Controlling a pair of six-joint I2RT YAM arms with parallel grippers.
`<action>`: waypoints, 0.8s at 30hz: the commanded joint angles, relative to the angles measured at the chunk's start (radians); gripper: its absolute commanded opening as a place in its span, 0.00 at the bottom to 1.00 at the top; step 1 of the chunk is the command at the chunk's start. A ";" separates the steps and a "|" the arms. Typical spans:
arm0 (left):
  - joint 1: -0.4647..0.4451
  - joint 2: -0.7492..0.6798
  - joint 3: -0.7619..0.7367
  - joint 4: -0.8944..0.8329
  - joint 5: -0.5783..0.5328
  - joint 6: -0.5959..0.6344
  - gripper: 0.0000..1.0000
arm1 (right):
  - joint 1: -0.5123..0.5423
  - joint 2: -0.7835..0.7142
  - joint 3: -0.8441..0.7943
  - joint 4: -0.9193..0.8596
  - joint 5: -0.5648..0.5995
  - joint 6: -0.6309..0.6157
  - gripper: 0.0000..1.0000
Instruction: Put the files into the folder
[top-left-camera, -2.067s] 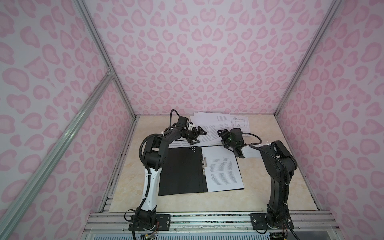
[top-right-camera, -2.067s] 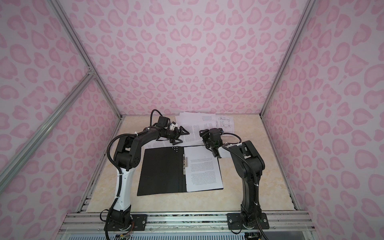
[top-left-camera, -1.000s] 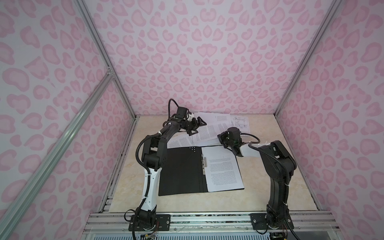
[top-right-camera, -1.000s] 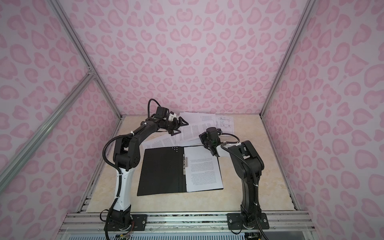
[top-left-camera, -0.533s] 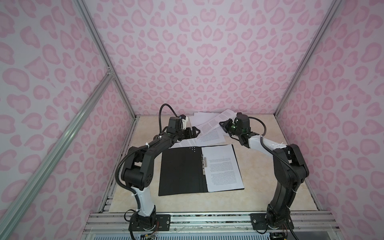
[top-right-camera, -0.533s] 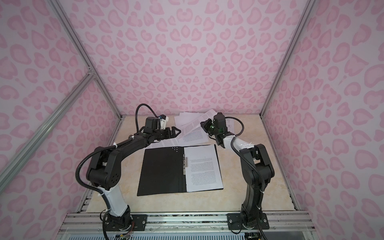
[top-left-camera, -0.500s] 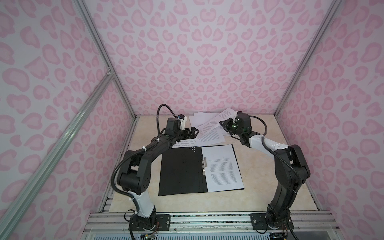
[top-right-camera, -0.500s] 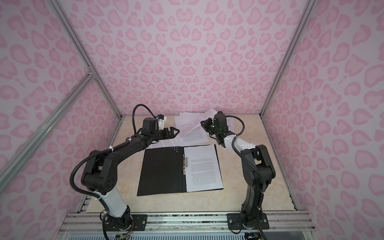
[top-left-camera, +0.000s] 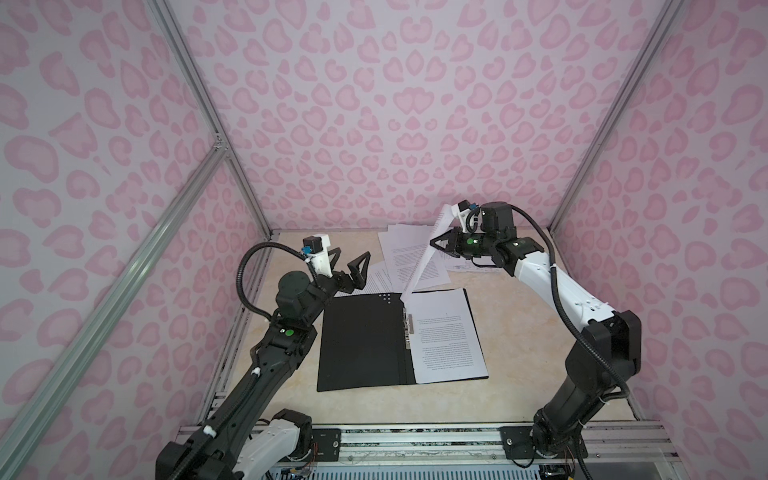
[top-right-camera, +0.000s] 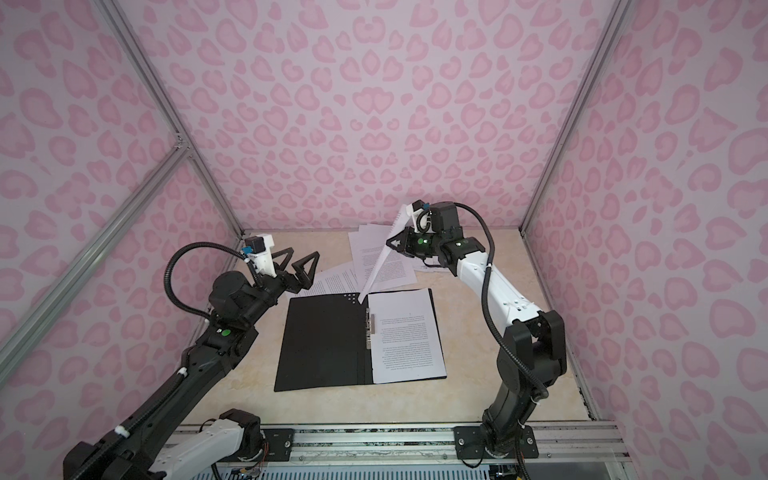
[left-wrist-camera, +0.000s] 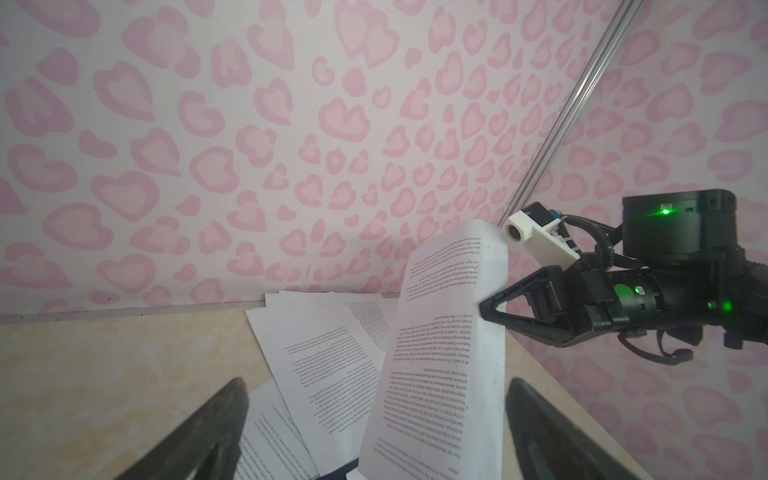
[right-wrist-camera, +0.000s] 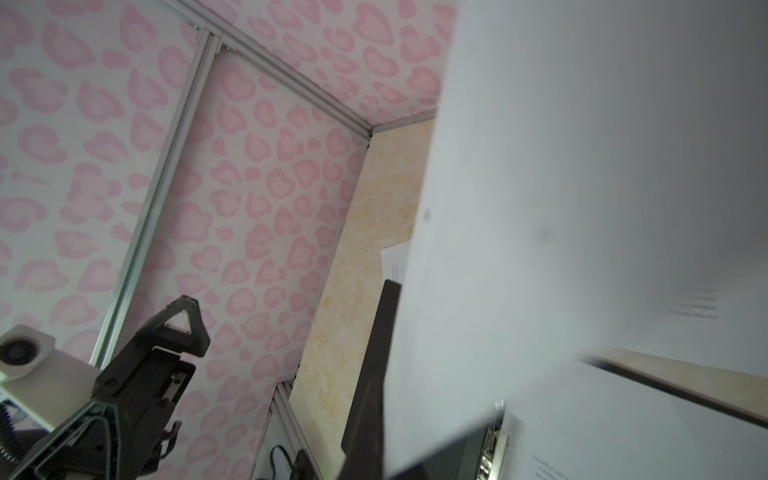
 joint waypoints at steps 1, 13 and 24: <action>0.000 -0.109 -0.037 -0.176 0.026 0.021 0.98 | 0.027 -0.066 -0.015 -0.129 -0.157 -0.075 0.00; -0.011 -0.348 -0.082 -0.410 0.023 0.117 0.98 | -0.064 -0.054 -0.016 -0.794 0.235 -0.556 0.00; -0.075 -0.417 -0.079 -0.447 -0.006 0.154 0.98 | -0.103 0.308 0.093 -0.846 0.527 -0.644 0.00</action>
